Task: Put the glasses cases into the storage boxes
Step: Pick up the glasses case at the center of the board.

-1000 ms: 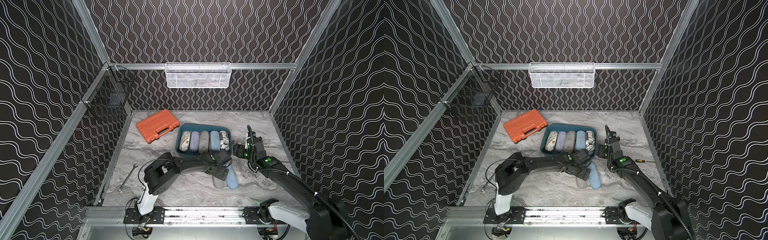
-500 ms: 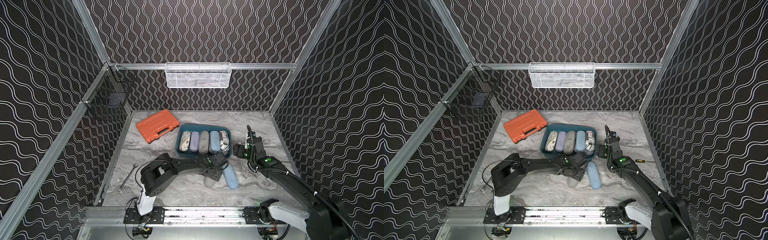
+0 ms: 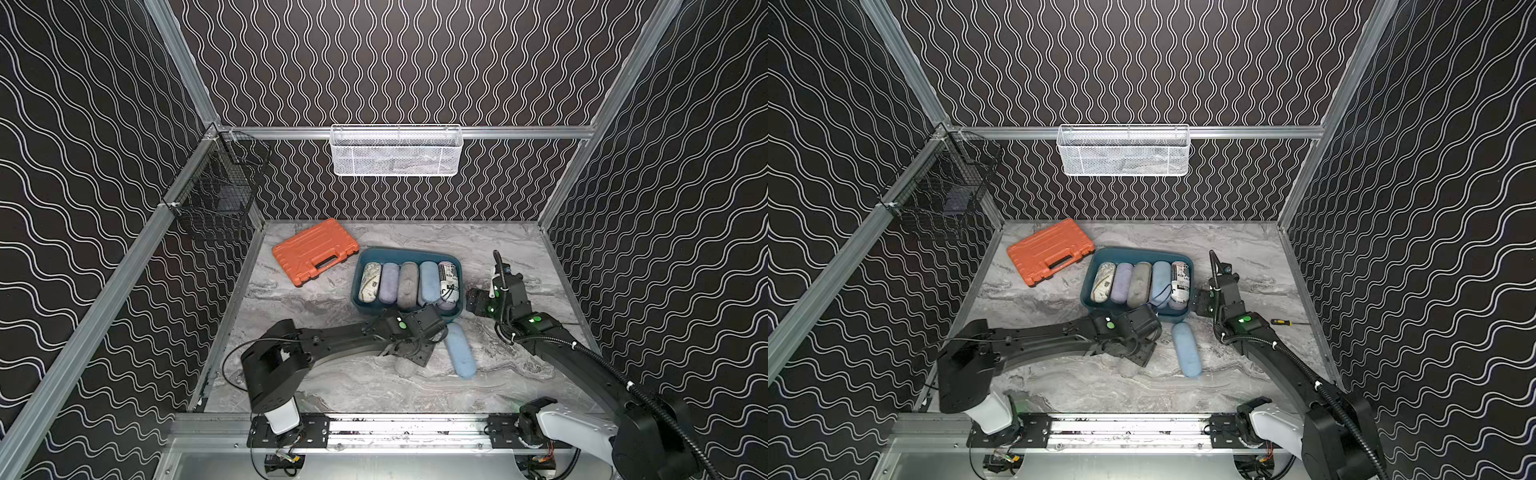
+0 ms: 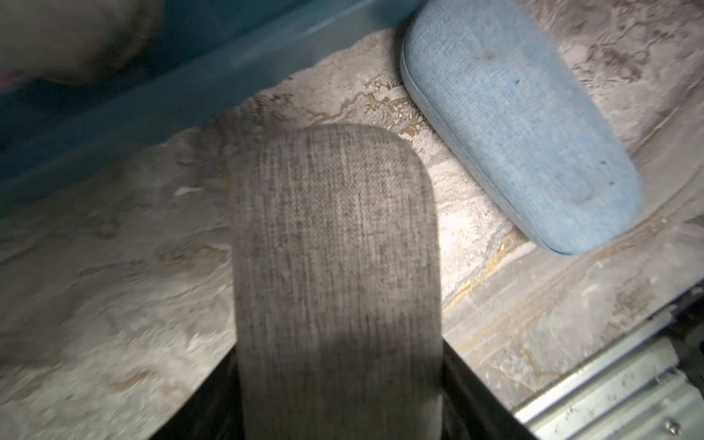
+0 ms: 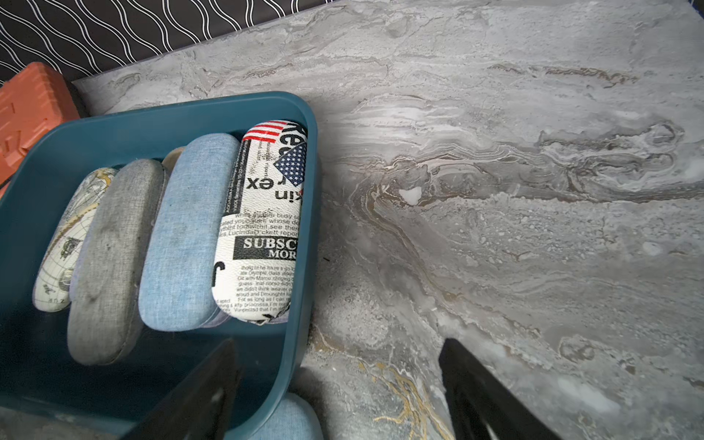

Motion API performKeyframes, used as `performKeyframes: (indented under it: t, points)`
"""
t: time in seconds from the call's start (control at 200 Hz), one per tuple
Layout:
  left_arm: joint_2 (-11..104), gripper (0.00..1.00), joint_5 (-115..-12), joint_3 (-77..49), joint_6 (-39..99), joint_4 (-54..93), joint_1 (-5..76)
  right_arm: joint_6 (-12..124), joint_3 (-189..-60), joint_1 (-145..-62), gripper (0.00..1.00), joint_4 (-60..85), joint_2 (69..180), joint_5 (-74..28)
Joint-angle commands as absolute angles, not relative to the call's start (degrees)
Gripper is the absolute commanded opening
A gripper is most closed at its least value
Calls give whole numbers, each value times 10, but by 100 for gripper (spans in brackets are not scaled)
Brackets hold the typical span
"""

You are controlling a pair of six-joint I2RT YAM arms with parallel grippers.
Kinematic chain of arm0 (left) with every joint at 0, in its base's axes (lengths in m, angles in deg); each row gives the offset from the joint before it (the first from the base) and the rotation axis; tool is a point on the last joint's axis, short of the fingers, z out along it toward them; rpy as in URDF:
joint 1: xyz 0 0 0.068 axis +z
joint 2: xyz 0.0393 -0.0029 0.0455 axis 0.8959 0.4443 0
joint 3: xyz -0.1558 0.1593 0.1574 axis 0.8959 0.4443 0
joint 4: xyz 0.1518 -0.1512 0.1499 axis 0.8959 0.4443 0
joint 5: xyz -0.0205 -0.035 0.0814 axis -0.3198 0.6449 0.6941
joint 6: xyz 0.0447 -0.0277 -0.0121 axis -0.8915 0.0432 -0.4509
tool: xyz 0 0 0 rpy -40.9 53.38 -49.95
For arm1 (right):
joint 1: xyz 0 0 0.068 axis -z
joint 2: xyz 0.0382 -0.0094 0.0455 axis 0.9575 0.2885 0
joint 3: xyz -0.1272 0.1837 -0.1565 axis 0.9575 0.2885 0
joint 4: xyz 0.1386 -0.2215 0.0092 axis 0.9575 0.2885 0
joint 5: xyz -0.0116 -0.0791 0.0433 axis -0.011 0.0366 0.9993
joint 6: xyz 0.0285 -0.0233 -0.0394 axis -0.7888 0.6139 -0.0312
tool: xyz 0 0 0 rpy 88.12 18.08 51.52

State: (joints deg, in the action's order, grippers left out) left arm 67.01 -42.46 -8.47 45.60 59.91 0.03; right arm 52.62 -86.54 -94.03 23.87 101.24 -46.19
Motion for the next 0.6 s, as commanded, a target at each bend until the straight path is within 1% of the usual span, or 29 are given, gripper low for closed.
performKeyframes:
  t: [0.0, 0.165, 0.265, 0.475, 0.596]
  points:
    - [640, 61, -407, -83, 447, 619, 0, 521, -868, -940, 84, 220, 1014, -468]
    - [603, 61, -398, -102, 431, 643, 1, 520, -870, -940, 84, 220, 1018, -465]
    - [599, 62, -385, -123, 415, 653, 9, 520, -869, -940, 84, 221, 1017, -467]
    - [611, 62, -396, -158, 389, 632, 53, 521, -869, -940, 84, 221, 1016, -470]
    - [624, 63, -415, -183, 378, 614, 94, 521, -868, -940, 84, 222, 1016, -471]
